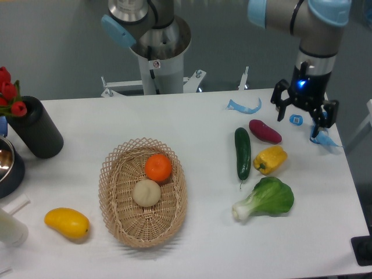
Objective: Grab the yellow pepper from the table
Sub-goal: 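Move the open gripper down toward the yellow bell pepper, then lower the gripper around the yellow pepper's stem end and align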
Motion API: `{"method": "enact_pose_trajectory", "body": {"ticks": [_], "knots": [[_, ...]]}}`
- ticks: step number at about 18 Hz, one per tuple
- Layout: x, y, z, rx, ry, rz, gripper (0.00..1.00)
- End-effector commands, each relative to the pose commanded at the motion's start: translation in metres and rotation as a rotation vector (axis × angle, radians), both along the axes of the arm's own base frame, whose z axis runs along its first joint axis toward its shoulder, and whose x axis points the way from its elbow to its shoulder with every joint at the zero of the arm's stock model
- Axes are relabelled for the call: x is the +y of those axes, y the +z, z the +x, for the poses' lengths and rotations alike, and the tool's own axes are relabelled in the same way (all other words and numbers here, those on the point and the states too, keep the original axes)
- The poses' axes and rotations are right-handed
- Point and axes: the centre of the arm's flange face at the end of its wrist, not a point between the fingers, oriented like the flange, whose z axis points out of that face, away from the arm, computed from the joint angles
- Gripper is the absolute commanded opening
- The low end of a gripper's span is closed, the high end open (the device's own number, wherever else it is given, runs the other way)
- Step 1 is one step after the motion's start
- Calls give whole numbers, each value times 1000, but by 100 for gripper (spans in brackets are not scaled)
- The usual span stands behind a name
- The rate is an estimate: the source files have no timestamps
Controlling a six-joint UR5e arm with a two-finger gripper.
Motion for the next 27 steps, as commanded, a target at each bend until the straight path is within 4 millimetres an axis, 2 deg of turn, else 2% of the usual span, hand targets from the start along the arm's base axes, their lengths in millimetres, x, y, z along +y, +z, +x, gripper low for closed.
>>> {"method": "enact_pose_trajectory", "body": {"ticks": [3,9,15,19,21,23,27], "knots": [[12,-12,2,-19,18,-1,100],[18,-45,7,10,11,1,100],[17,-82,-1,-49,14,-18,100],[14,-91,-8,-57,12,-22,100],[15,-96,-17,-57,11,-23,100],[8,-98,-29,-51,-1,-27,100],[-10,-102,-38,-25,-86,-40,100]]}}
